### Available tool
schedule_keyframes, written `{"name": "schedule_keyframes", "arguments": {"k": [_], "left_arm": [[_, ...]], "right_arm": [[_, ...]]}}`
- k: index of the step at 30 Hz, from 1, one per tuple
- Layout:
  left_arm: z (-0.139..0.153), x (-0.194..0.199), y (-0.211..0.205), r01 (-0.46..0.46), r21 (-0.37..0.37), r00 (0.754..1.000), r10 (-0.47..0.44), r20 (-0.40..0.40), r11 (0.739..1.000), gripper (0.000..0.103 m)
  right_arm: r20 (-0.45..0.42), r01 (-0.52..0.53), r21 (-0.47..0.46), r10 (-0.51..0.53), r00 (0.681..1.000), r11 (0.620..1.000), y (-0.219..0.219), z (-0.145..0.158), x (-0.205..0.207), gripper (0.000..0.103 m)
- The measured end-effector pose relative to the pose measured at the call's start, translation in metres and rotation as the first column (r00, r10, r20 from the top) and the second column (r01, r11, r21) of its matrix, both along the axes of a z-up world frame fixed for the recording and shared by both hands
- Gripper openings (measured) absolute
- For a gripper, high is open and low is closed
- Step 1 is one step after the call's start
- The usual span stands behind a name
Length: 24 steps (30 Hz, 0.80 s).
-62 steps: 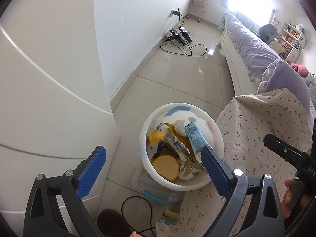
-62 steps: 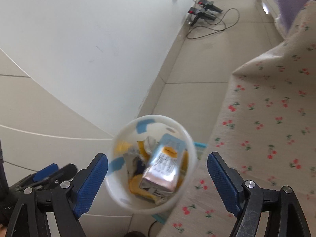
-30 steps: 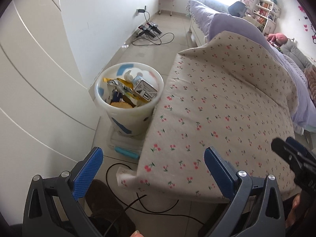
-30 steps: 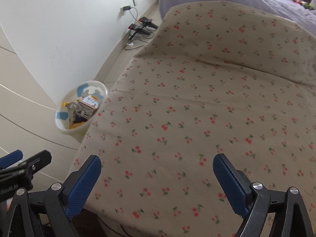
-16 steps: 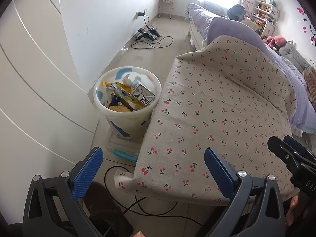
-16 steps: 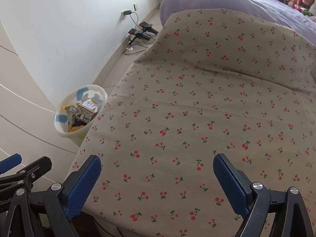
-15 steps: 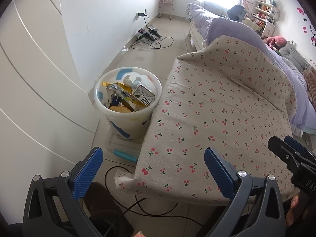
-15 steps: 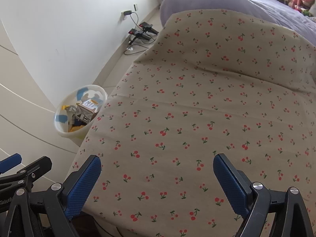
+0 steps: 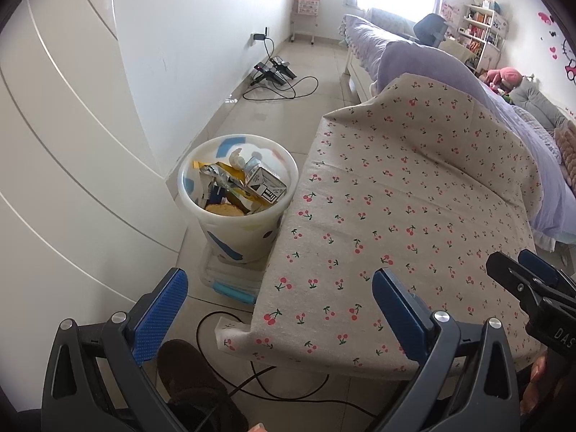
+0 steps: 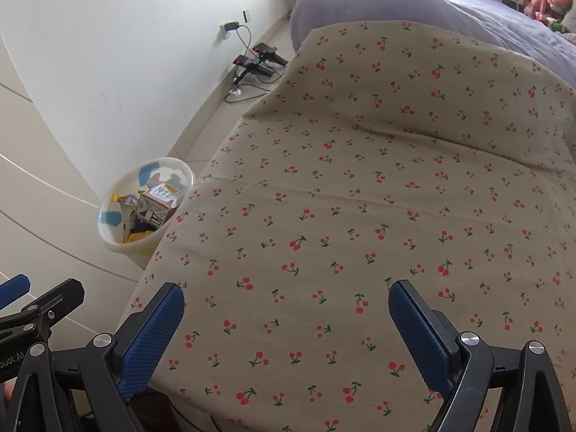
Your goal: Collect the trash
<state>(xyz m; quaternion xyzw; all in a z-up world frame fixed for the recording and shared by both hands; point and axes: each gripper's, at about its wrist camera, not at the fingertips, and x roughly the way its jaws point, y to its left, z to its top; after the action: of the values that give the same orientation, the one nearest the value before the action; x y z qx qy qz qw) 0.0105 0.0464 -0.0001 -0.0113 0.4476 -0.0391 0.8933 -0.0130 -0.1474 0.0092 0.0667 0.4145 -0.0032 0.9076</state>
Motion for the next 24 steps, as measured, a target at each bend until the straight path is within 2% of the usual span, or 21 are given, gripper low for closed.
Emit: {"name": "schedule_keyframes", "arguments": {"k": [24], "left_arm": [[0.0007,-0.0002,0.0001,0.000,0.002,1.000,0.000,0.002,1.000,0.103]], "right_arm": [[-0.001,-0.007,-0.004,0.007,1.000,1.000,0.0052,-0.0004,0.0018,0.095]]}}
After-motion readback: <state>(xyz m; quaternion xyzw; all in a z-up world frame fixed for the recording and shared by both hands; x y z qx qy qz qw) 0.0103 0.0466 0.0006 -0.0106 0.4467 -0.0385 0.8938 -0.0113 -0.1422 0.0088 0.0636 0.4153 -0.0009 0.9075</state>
